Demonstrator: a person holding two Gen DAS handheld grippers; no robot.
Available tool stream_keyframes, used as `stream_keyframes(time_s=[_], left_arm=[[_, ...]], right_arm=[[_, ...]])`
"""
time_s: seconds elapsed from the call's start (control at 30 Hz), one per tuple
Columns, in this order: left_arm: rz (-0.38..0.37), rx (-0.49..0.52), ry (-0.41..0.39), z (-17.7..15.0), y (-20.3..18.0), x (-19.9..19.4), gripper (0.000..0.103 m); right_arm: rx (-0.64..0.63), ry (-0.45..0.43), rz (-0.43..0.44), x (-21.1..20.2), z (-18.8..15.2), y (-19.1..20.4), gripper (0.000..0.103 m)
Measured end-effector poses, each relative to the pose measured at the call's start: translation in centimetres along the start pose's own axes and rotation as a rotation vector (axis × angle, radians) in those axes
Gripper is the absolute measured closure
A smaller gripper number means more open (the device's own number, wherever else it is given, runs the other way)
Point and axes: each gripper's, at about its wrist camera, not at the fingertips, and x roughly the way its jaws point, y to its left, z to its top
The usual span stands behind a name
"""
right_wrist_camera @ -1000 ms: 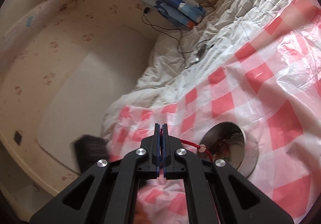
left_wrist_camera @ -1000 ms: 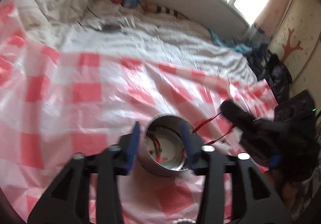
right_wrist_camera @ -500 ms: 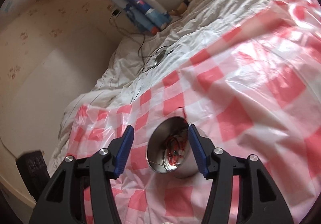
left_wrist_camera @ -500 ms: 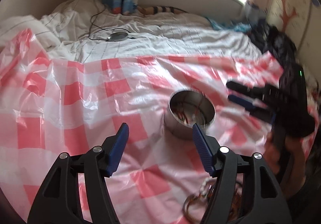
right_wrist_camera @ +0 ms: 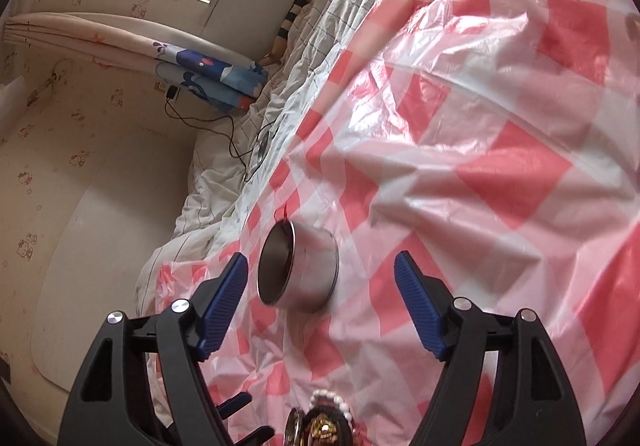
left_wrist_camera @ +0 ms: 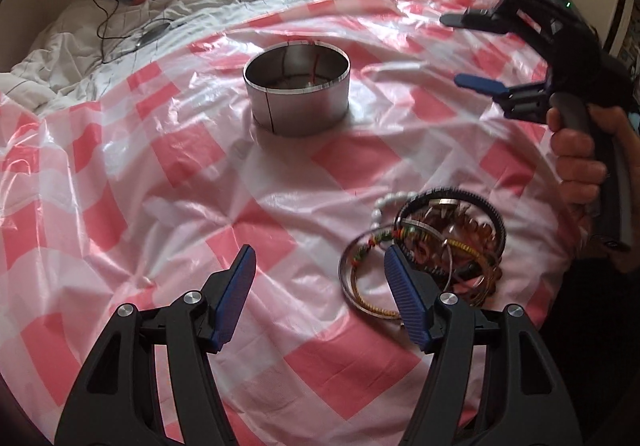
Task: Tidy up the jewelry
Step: 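Grasp the silver wire bangle from the pile with the left gripper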
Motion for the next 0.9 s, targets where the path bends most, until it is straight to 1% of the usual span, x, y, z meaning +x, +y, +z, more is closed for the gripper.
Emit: stream_keyframes(time_s=[0.07, 0.13, 0.17, 0.2, 0.23, 0.27, 0.3, 0.4, 0.5, 0.6, 0.67, 0.73, 0.8, 0.83, 0.87, 0.9], left_arm=[[0.000, 0.004, 0.019, -0.2, -0.1, 0.5, 0.040], [-0.039, -0.007, 0.024, -0.4, -0.1, 0.5, 0.040], [-0.061, -0.013, 0.022, -0.5, -0.1, 0.5, 0.045], [-0.081, -0.017, 0.025, -0.5, -0.1, 0.6, 0.058], [-0.101, -0.025, 0.039, -0.6, -0.1, 0.9, 0.067], [-0.114, -0.035, 0.051, -0.7, 0.0, 1.1, 0.082], [-0.122, -0.043, 0.061, -0.9, 0.0, 1.3, 0.090], [-0.138, -0.062, 0.062, -1.2, 0.4, 1.2, 0.098], [-0.165, -0.110, 0.034, -1.0, 1.4, 0.5, 0.101], [-0.190, -0.168, -0.019, -0.8, 2.6, -0.5, 0.102], [-0.194, -0.209, -0.052, -0.6, 3.6, -1.2, 0.102], [-0.179, -0.238, -0.065, -0.6, 4.5, -1.5, 0.102], [-0.156, -0.273, -0.064, -0.8, 5.5, -1.4, 0.103], [-0.157, -0.293, -0.061, -0.8, 5.9, -1.3, 0.103], [-0.144, -0.318, -0.055, -1.0, 6.5, -1.1, 0.103], [-0.104, -0.333, -0.041, -1.1, 7.1, -0.8, 0.103]], right_arm=[[-0.007, 0.018, -0.004, 0.2, -0.5, 0.1, 0.029], [-0.015, 0.028, -0.011, 0.4, -0.6, 0.3, 0.029], [-0.017, 0.029, -0.014, 0.4, -0.7, 0.3, 0.029], [-0.016, 0.030, -0.017, 0.4, -0.7, 0.3, 0.028], [-0.014, 0.030, -0.021, 0.4, -0.7, 0.3, 0.027], [-0.011, 0.030, -0.023, 0.4, -0.7, 0.2, 0.026], [-0.009, 0.030, -0.026, 0.4, -0.7, 0.1, 0.026], [0.004, 0.035, -0.031, 0.5, -0.6, -0.2, 0.025], [0.007, 0.038, -0.033, 0.5, -0.6, -0.3, 0.025], [-0.005, 0.040, -0.030, 0.5, -0.7, -0.1, 0.025], [-0.015, 0.042, -0.031, 0.5, -0.7, 0.1, 0.025], [-0.021, 0.049, -0.030, 0.7, -0.8, 0.2, 0.025], [-0.025, 0.054, -0.029, 0.8, -0.8, 0.3, 0.025], [-0.028, 0.057, -0.029, 0.8, -0.8, 0.3, 0.025], [-0.030, 0.060, -0.027, 0.9, -0.8, 0.4, 0.025], [-0.033, 0.063, -0.027, 0.9, -0.9, 0.4, 0.025]])
